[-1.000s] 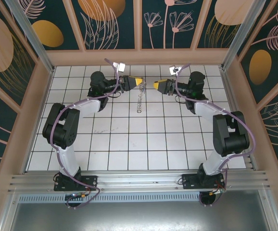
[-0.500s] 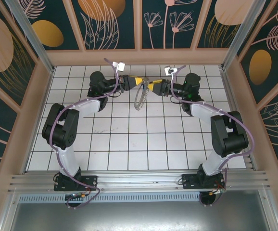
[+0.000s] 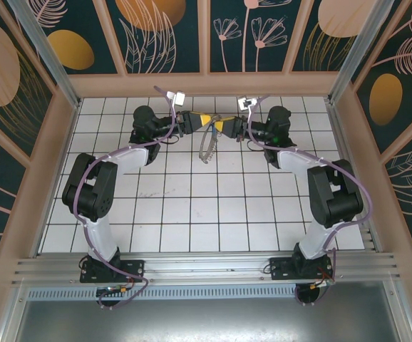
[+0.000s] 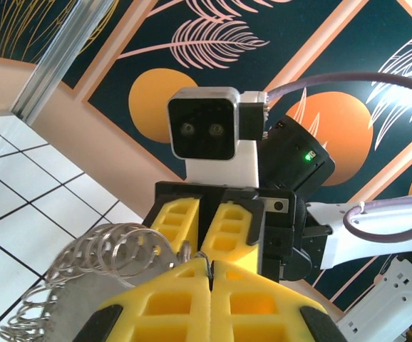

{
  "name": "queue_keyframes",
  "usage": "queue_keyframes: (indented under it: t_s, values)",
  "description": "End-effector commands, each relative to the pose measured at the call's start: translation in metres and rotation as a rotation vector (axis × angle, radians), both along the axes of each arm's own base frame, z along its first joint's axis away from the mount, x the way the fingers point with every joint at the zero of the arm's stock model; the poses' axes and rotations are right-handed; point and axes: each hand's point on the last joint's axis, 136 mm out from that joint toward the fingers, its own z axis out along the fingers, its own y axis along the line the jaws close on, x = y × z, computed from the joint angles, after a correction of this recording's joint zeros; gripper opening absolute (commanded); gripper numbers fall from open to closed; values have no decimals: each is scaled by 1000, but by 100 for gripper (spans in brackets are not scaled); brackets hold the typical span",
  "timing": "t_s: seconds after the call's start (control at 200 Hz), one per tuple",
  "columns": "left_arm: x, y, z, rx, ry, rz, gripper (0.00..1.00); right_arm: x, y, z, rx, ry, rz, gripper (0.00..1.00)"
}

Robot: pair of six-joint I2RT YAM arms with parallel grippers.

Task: Put the keys on the keyring

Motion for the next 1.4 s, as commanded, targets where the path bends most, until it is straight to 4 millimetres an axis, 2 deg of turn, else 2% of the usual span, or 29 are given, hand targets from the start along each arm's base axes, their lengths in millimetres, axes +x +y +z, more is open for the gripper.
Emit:
queue_keyframes:
  t_s: [0.0, 0.03, 0.11, 0.265, 0.47, 0.786, 0.926, 1.026, 1.106, 1.271, 1.396]
  values:
    - [-8, 1, 30, -41, -78, 12, 0, 1, 3, 9, 14, -44, 13, 12]
    - [-7, 1, 30, -41, -75, 15, 0, 0, 3, 7, 12, -39, 13, 12]
    - [-6, 2, 30, -43, -73, 24, 0, -2, 3, 6, 14, -36, 12, 0]
    - [-4, 2, 31, -48, -71, 33, 0, -5, 6, 4, 19, -31, 24, 0]
    - [-6, 2, 30, -53, -66, 30, 0, -10, 19, 4, 9, -34, 48, 0]
    - [-7, -2, 26, -53, -58, 25, 0, -4, 39, 0, -45, -26, 59, 0]
    - [-6, -2, 25, -55, -53, 31, 0, -5, 37, 4, -48, -32, 54, 0]
    - [-6, -2, 25, -59, -49, 38, 0, -4, 27, 9, -40, -22, 36, 27]
    - [-5, -1, 25, -63, -45, 45, 0, -5, 11, 15, -18, -14, 13, 39]
    - [-4, -1, 24, -69, -42, 50, 0, -11, -30, 38, 69, 26, -24, 49]
    - [-3, -1, 24, -78, -38, 56, 0, -14, -46, 57, 142, 69, -21, 52]
